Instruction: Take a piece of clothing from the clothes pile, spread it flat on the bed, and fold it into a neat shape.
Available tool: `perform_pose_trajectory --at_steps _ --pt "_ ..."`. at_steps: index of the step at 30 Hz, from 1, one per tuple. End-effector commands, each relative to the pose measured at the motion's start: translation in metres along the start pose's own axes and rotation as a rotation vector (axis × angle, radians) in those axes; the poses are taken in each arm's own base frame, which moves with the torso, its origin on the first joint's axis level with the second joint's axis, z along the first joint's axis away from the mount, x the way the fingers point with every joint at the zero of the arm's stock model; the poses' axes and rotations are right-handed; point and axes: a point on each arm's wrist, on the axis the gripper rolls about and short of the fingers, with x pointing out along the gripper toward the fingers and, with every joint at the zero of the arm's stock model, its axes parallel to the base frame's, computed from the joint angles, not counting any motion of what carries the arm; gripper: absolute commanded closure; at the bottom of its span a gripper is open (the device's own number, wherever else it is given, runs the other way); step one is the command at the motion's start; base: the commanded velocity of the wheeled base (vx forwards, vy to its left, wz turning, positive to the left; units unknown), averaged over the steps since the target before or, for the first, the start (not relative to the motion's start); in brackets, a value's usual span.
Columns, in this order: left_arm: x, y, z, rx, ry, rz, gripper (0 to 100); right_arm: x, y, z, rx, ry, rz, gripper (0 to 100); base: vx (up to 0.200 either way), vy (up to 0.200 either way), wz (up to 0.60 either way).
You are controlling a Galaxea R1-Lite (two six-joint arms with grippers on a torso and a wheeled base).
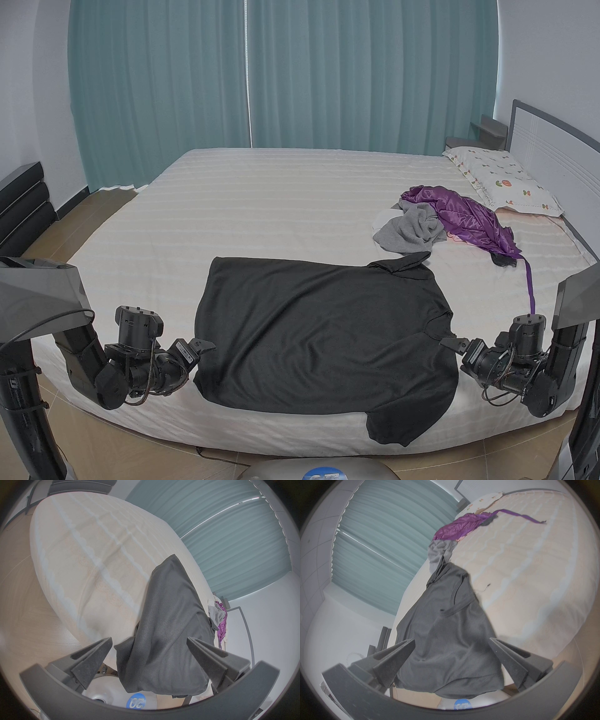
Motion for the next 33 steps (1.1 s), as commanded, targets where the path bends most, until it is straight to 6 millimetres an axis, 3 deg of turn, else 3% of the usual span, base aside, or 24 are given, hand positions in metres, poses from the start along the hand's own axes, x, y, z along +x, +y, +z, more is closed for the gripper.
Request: perform_pose_trajectory --at_steps 1,5,18,19,25,33 --pt "0.000 0.001 0.000 -0.001 0.000 0.003 0 -0.004 -0.004 0.016 0.003 -0.063 -0.005 0 0.000 0.000 0.00" --pt "0.000 0.000 0.000 -0.001 -0.002 0.002 0 -0.001 -0.012 0.022 0.003 -0.080 -0.027 0 0.000 0.000 0.00" --pt "0.001 0.000 0.000 -0.001 -0.002 0.002 0 0.034 -0.029 0.012 0.008 -0.023 -0.062 0 0.000 0.000 0.00" --pt "0.001 0.000 0.000 -0.001 -0.002 0.002 0 0.034 -0.029 0.011 0.007 -0.020 -0.062 100 0.000 0.000 0.00" --pt "0.002 0.002 0.000 0.001 -0.001 0.009 0 0.033 -0.029 0.007 0.002 -0.010 -0.064 100 0.000 0.000 0.00" --pt "0.002 0.002 -0.001 0.005 -0.002 0.014 0 0.023 -0.035 0.020 0.030 -0.057 -0.085 100 0.000 0.000 0.00"
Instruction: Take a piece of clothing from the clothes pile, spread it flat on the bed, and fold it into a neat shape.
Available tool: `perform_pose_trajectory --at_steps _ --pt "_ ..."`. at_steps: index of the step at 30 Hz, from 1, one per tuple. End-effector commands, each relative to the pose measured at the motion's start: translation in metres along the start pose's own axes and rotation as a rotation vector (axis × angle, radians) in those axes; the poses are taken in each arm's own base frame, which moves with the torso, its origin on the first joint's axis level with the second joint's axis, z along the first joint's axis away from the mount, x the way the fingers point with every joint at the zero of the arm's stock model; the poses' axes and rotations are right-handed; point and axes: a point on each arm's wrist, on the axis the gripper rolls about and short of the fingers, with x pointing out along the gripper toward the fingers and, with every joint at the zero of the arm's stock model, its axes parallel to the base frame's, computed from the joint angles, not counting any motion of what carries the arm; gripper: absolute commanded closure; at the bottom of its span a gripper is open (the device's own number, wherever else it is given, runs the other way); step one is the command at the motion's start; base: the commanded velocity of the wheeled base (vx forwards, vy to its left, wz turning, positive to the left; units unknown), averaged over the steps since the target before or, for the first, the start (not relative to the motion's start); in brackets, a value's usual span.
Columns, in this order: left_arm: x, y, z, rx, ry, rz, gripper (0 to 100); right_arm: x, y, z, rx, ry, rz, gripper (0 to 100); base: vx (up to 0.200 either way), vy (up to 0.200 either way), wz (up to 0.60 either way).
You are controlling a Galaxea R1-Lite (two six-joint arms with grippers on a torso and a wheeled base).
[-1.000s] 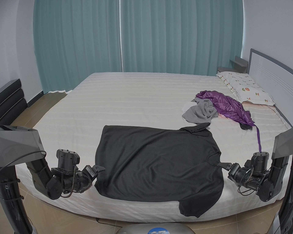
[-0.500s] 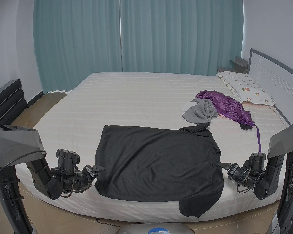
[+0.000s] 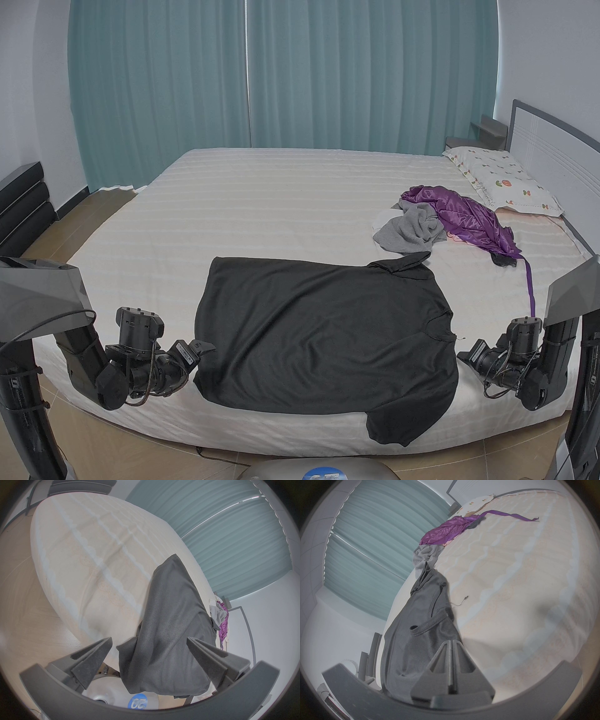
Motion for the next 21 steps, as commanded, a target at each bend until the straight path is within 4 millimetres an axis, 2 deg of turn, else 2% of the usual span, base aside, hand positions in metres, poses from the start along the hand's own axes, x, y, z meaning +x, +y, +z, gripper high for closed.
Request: perform_pose_trajectory --at_steps 1,21 --pt "0.000 0.000 0.000 0.002 -0.001 0.003 0 -0.004 -0.004 0.006 0.016 -0.022 -0.012 100 0.000 0.000 0.00" --pt "0.000 0.002 -0.002 0.004 0.001 0.016 0 -0.012 -0.020 0.038 0.072 -0.136 -0.040 100 0.000 0.000 0.00"
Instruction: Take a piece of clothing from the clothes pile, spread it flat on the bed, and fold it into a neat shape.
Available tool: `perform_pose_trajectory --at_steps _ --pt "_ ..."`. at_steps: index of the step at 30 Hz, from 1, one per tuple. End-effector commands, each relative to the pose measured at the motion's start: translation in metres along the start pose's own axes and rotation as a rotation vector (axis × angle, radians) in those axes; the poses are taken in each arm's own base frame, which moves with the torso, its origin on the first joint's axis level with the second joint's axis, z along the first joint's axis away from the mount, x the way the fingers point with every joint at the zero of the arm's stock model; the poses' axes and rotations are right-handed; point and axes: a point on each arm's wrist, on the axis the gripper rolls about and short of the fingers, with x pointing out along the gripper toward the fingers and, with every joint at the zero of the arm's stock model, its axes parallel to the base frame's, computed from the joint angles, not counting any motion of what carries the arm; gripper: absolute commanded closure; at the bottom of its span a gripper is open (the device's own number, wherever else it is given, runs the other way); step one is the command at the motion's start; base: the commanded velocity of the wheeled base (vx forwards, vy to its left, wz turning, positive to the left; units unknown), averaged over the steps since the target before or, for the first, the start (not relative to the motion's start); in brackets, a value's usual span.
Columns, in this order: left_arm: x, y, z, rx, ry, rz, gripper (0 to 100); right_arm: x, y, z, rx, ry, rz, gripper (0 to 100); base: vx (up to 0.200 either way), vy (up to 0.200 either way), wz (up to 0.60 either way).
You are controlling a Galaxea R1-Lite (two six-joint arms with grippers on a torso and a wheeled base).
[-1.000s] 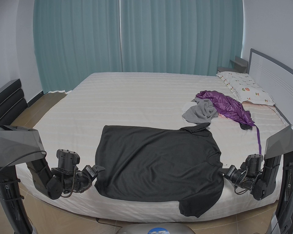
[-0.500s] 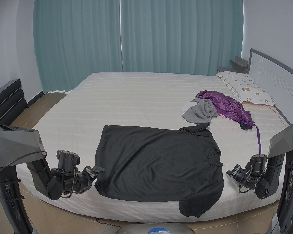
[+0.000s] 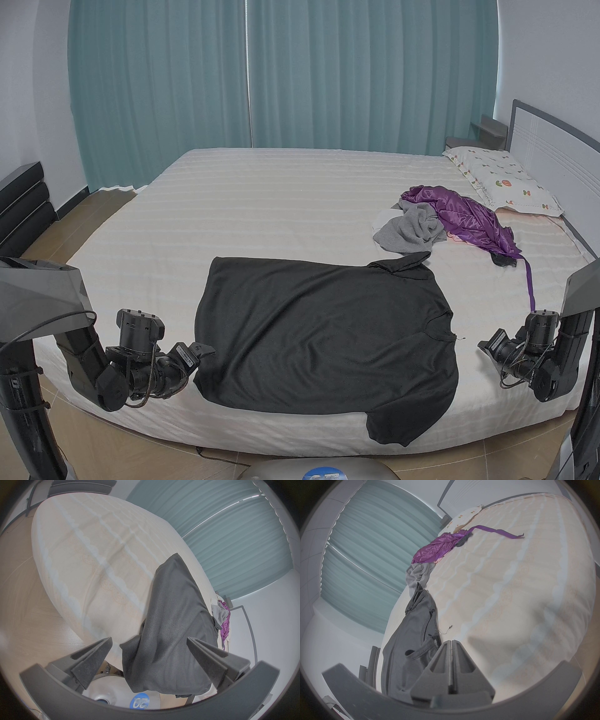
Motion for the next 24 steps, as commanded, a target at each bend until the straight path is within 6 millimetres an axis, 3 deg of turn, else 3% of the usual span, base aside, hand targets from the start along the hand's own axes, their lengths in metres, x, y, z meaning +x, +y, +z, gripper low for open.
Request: perform_pose_trajectory --at_steps 1,12,13,19,24 --pt "0.000 0.000 0.000 -0.001 0.000 0.000 0 0.000 -0.003 0.008 0.011 -0.028 -0.002 100 0.000 0.000 0.00" --pt "-0.001 -0.002 0.001 -0.004 -0.004 -0.009 0 -0.007 0.007 -0.009 -0.010 0.095 0.081 100 0.000 0.000 0.00" --pt "-0.001 -0.002 0.001 -0.004 -0.004 -0.009 0 -0.006 0.009 -0.012 -0.020 0.108 0.088 0 0.000 0.000 0.00" --pt "-0.001 -0.002 0.001 -0.006 -0.005 -0.011 0 -0.001 0.021 -0.032 -0.063 0.171 0.119 0 0.000 0.000 0.00" --pt "-0.001 -0.002 0.001 -0.006 -0.005 -0.011 0 0.006 0.020 -0.041 -0.087 0.196 0.115 0 0.000 0.000 0.00"
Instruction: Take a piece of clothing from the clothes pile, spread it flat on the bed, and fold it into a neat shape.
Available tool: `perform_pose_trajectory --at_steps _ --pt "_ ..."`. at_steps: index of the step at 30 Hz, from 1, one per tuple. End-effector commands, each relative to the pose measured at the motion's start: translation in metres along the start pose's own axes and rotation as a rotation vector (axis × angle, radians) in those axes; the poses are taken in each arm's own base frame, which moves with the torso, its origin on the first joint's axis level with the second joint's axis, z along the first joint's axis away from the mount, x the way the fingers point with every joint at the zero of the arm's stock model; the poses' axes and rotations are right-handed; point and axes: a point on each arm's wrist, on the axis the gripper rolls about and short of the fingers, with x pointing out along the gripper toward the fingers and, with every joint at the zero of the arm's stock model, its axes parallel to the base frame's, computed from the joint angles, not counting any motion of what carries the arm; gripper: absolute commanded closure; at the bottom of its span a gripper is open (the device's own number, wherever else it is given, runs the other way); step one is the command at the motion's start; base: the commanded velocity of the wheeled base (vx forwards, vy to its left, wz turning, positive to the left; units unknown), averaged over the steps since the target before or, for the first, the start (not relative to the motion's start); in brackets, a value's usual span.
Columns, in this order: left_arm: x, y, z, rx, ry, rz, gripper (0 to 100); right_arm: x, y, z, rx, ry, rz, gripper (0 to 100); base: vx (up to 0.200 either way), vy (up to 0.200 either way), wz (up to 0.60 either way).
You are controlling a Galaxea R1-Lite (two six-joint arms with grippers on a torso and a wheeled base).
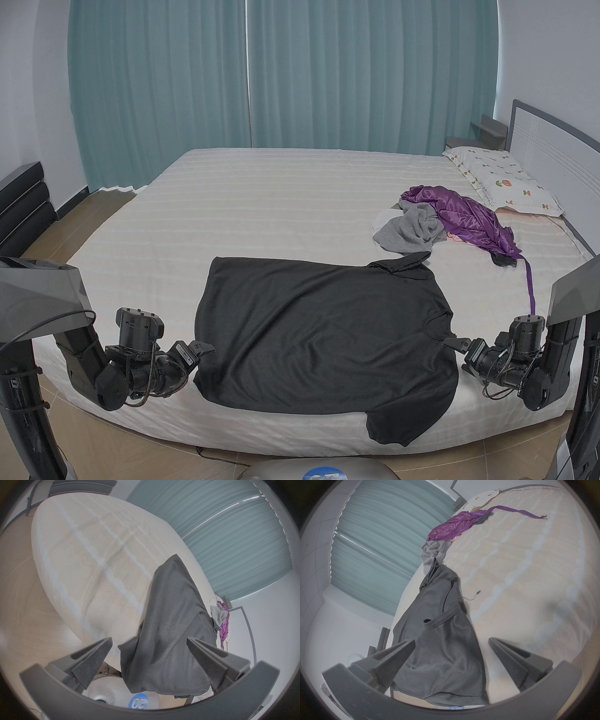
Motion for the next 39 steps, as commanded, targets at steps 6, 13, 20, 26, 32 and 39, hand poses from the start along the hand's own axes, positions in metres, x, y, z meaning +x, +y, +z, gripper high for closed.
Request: perform_pose_trajectory --at_steps 6,13,20,26,32,39 --pt "0.000 -0.001 0.000 0.000 -0.002 -0.003 0 0.016 -0.006 -0.017 -0.046 0.042 0.003 0 0.000 0.000 0.00" --pt "-0.001 0.000 0.000 0.000 -0.001 -0.002 0 0.013 -0.010 -0.018 -0.077 0.047 -0.013 100 0.000 0.000 0.00" --pt "-0.001 -0.001 0.000 0.002 -0.002 -0.003 0 0.002 -0.019 0.002 -0.037 -0.029 -0.034 100 0.000 0.000 0.00" --pt "-0.001 -0.001 0.000 0.002 -0.002 -0.003 0 -0.002 -0.031 0.018 -0.005 -0.085 -0.061 100 0.000 0.000 0.00" --pt "0.000 0.000 -0.001 0.002 0.002 0.002 0 -0.004 -0.036 0.022 0.008 -0.104 -0.073 100 0.000 0.000 0.00" --pt "0.002 -0.001 -0.004 0.012 -0.003 0.014 0 -0.005 -0.043 0.035 0.027 -0.152 -0.085 100 0.000 0.000 0.00"
